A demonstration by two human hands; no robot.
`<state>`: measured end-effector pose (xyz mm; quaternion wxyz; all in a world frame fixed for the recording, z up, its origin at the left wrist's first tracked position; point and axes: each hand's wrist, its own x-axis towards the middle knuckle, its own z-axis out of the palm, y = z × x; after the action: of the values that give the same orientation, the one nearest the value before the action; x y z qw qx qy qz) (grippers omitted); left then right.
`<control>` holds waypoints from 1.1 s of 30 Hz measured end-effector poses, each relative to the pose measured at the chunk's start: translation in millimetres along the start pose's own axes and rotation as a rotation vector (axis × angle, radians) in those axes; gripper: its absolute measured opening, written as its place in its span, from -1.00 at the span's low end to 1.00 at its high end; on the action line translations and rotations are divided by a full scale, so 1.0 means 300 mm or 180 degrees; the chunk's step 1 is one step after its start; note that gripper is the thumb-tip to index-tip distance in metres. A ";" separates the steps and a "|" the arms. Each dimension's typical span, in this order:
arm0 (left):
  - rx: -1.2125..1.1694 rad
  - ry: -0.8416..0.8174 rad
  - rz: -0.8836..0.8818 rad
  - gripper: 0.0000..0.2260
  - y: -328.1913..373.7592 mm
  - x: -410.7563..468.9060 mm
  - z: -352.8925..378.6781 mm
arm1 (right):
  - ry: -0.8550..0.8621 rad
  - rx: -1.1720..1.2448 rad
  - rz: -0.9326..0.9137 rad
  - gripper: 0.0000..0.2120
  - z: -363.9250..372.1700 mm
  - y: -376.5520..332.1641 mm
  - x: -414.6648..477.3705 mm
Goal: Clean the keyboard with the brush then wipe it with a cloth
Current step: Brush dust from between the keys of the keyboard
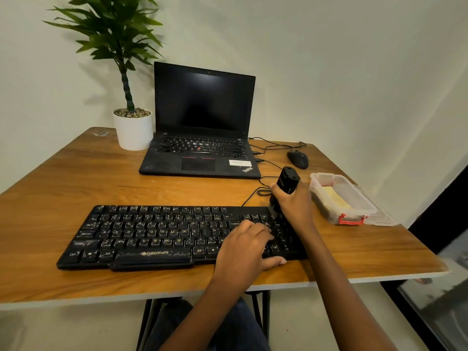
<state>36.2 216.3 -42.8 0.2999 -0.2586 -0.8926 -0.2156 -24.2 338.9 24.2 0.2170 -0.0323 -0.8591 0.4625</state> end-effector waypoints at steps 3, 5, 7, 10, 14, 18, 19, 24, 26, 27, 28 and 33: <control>0.0045 -0.0045 -0.0030 -0.58 -0.001 0.001 0.000 | -0.0088 0.0026 0.0054 -0.82 -0.033 0.007 -0.062; 0.0052 -0.0041 -0.0050 -0.57 -0.001 0.002 -0.002 | -0.0115 0.0141 0.0144 -0.81 -0.079 0.017 -0.129; 0.0037 -0.0021 -0.0058 -0.56 0.000 0.002 -0.002 | -0.0166 0.0394 0.0249 -0.79 -0.128 0.025 -0.187; 0.0046 0.0009 -0.0038 -0.57 -0.001 0.001 0.000 | -0.0239 0.0491 0.0306 -0.77 -0.167 0.037 -0.206; 0.0059 -0.0021 0.0012 -0.57 -0.005 0.000 0.004 | -0.0319 0.0302 0.0280 -0.83 -0.126 0.025 -0.134; -0.0045 0.0001 -0.0003 -0.58 -0.004 0.001 0.004 | -0.0277 0.0260 0.0064 -0.83 -0.053 0.020 -0.028; -0.0076 0.0003 -0.0001 -0.56 -0.003 0.000 0.004 | -0.0267 0.0281 0.0052 -0.83 -0.044 0.023 -0.005; -0.0077 0.0014 -0.0004 -0.50 0.000 0.000 0.002 | 0.0047 0.0167 0.0139 -0.86 -0.052 0.077 0.059; -0.0038 -0.0014 -0.0035 -0.49 0.001 0.001 0.001 | 0.0252 0.0144 0.0267 -0.84 -0.071 0.103 0.064; -0.0023 -0.0037 -0.0042 -0.49 0.001 0.000 0.000 | 0.0327 0.0100 0.0326 -0.83 -0.082 0.109 0.065; -0.0016 -0.0057 -0.0044 -0.50 0.001 0.000 -0.001 | 0.0383 0.0021 0.0345 -0.81 -0.092 0.115 0.066; 0.0041 -0.0057 -0.0011 -0.58 -0.002 0.001 0.000 | 0.0332 -0.0111 0.0314 -0.69 -0.104 0.098 0.051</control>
<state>35.4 216.1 -42.7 0.2933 -0.2570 -0.8970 -0.2080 -29.7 383.9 20.6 0.2378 -0.1024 -0.8519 0.4553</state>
